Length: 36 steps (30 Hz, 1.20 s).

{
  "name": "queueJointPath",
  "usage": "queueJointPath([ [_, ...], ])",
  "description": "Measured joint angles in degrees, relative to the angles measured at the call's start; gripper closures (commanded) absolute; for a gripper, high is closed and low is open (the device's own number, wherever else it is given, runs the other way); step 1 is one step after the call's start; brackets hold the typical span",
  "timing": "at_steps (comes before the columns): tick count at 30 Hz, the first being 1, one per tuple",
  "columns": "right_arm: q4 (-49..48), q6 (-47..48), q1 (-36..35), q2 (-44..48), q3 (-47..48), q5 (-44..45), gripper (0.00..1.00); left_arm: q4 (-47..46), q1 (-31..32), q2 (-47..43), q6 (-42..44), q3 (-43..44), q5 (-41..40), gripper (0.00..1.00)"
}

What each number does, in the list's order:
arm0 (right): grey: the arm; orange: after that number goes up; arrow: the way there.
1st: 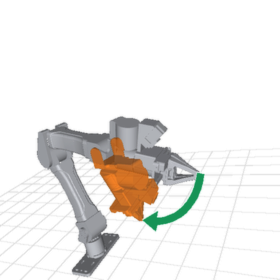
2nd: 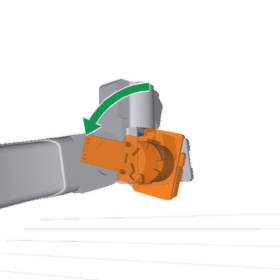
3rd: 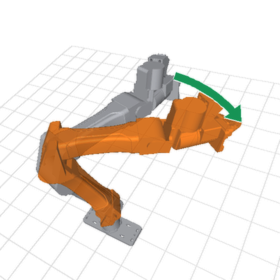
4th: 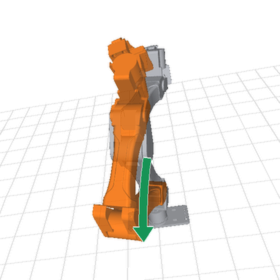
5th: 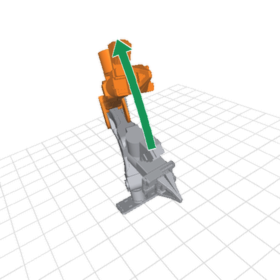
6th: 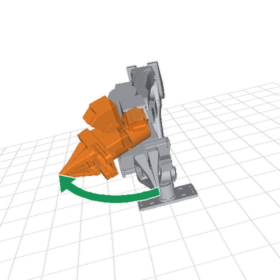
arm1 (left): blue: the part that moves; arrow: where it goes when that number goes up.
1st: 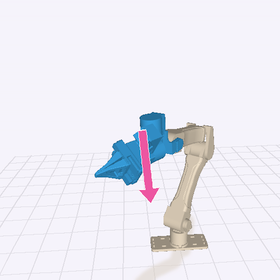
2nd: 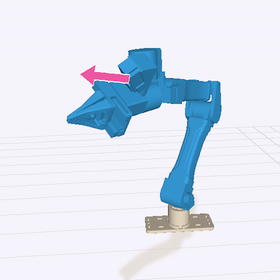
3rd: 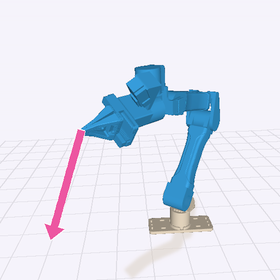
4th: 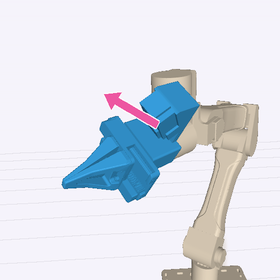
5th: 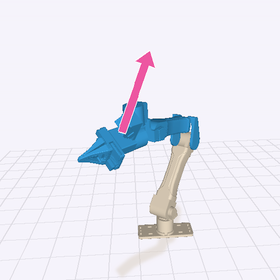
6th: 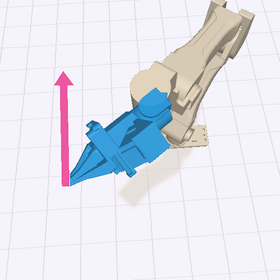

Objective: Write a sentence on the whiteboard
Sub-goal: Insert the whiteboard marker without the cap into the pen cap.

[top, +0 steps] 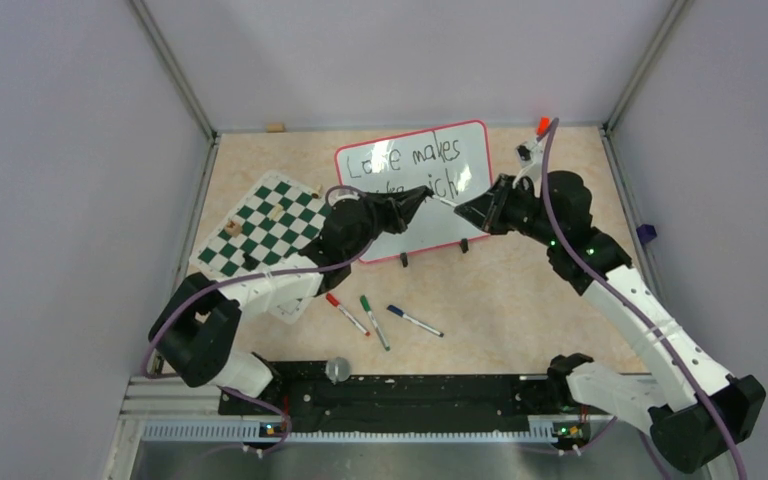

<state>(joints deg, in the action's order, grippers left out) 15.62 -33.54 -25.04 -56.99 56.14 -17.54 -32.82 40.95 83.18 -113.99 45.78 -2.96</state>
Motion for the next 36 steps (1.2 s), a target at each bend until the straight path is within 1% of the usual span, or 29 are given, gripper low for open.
queueJointPath([
  [3,-0.24,-0.09,-1.09,-0.83,0.44,3.41,1.00,0.11,0.09,1.75,1.57,1.90,-0.46,1.00],
  [6,-0.59,0.31,-3.56,-1.29,1.09,8.72,1.00,0.31,0.39,2.67,3.23,3.50,-1.33,1.00],
  [12,-1.31,5.46,-9.99,-5.86,6.54,22.58,1.00,-1.11,0.92,5.90,4.90,8.39,-4.74,1.00],
  [16,-1.53,8.87,-11.43,-7.21,8.20,28.04,1.00,-1.77,0.92,8.35,5.53,11.47,-5.42,1.00],
  [20,-1.42,12.04,-11.89,-7.85,10.03,30.21,1.00,-1.05,0.92,9.38,6.27,14.27,-5.07,1.00],
  [27,1.09,14.01,-11.96,-8.63,15.37,31.80,1.00,6.25,0.90,9.38,10.58,22.40,-3.23,1.00],
  [33,4.92,12.63,-11.82,-7.41,16.26,31.95,1.00,6.80,0.85,9.35,10.62,22.08,-0.24,1.00],
  [36,6.10,11.30,-11.50,-5.44,14.75,31.54,1.00,8.15,0.85,8.92,11.80,21.57,1.95,1.00],
])
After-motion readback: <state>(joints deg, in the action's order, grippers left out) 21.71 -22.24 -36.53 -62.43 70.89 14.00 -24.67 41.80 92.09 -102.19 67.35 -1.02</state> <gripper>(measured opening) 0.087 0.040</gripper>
